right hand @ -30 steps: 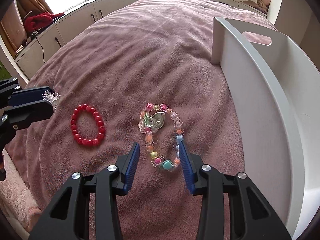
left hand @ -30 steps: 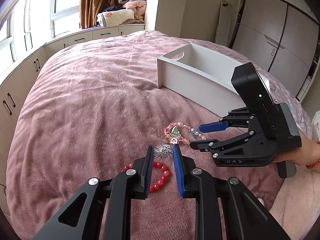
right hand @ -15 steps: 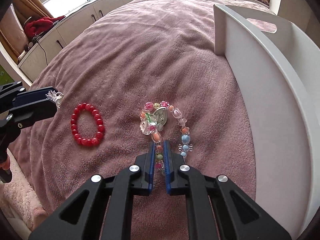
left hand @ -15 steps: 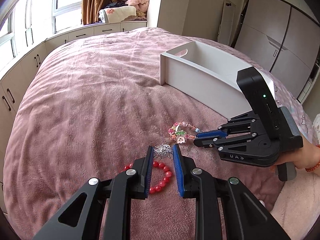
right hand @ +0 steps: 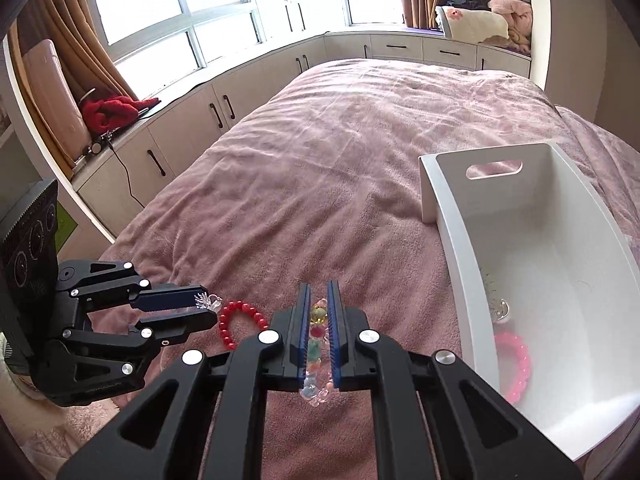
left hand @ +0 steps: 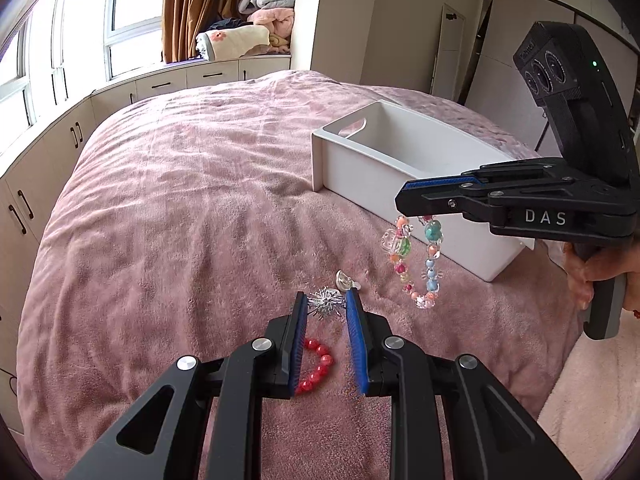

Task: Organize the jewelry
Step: 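Drop the multicolour bracelet into the tray while the left tool releases the silver charm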

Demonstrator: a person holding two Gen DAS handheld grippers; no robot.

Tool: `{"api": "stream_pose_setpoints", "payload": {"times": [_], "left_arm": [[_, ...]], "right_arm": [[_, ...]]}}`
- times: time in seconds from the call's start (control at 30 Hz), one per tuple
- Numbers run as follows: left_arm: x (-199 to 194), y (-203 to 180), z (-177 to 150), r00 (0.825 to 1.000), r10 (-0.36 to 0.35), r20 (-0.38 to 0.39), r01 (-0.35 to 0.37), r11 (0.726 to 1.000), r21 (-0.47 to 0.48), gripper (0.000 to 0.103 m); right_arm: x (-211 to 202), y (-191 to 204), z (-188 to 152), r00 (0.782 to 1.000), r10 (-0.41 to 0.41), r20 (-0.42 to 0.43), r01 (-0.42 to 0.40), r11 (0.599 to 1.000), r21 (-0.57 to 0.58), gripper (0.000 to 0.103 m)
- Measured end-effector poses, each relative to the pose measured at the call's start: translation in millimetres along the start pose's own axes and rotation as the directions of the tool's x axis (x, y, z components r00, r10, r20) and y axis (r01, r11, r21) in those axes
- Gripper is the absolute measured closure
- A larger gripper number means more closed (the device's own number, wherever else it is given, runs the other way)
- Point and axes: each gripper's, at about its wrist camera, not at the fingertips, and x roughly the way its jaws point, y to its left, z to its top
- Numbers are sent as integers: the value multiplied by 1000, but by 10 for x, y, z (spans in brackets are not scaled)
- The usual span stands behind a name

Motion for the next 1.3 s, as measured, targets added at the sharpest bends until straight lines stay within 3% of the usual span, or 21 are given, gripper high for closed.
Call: {"api": "stream_pose_setpoints", "payload": {"times": [0.3, 0.57, 0.73, 1.07, 1.3], "left_arm": [[-224, -165, 294, 998, -4, 60, 1, 998, 55, 78], [-382, -424, 767, 991, -26, 128, 10, 993, 122, 78], [-360, -665, 1088, 991, -33, 129, 11, 985, 170, 78], [-101, -1160, 1624, 990, -71, 119, 45, 977, 209, 78], [264, -1285, 1905, 988, -126, 91, 116, 988, 105, 77]], "right_arm": [[-635, -8, 307, 991, 8, 134, -6, 1000, -12, 94], [-1159, -176, 514, 972, -27, 235, 32, 999, -16, 94], [-1436, -391, 607, 958, -72, 278, 76, 997, -7, 94], [-1675, -992, 494, 948, -148, 281, 137, 989, 59, 94], [-1528, -1360, 191, 956, -176, 236, 156, 982, 104, 94]]}}
